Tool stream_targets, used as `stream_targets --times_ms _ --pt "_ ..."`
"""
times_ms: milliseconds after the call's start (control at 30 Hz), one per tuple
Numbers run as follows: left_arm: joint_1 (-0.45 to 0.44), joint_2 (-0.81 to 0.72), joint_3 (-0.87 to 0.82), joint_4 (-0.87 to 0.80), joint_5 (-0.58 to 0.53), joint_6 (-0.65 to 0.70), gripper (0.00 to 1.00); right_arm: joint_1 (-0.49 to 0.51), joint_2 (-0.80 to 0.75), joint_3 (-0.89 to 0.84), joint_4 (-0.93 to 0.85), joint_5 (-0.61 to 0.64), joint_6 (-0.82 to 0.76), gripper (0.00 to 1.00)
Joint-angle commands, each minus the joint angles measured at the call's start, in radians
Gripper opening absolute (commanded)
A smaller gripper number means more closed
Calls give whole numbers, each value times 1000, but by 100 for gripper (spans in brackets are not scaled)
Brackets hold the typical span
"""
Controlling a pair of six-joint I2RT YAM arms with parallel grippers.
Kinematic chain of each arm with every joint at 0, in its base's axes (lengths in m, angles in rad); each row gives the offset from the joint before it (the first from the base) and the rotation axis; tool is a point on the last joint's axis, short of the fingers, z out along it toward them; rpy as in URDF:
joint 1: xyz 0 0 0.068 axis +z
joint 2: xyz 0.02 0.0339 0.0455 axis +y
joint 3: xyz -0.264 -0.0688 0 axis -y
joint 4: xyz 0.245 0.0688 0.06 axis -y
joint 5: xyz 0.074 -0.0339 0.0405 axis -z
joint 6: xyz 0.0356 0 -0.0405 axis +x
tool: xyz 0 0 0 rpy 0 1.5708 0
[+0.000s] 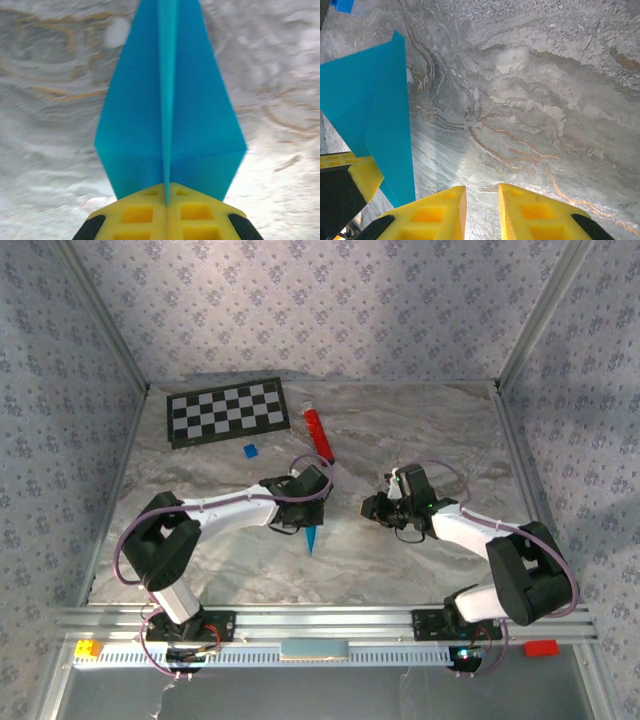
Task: Fold a paper plane with a square sheet of paper (pick it up from the middle)
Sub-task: Move a paper plane to the center of the table.
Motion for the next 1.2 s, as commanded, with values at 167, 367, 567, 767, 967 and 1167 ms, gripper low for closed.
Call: stream_targets --times_ms 167,367,567,767,967,1167 --pt "-22 20 29 -109 -79 20 6 5 -9 -9 -19 16 17 25" --pt "-25 32 31 -101 -65 23 9 10 -4 -9 -14 14 21 25" --pt "-25 44 23 -80 -37 21 11 15 -6 -4 -5 2 24 26" --pt "-25 57 27 -71 -19 24 13 37 -2 11 17 -34 11 27" --pt "-25 69 33 -71 -12 27 15 50 14 21 22 -33 10 28" --pt "-26 82 32 -70 -9 28 15 59 26 24 27 -32 12 28"
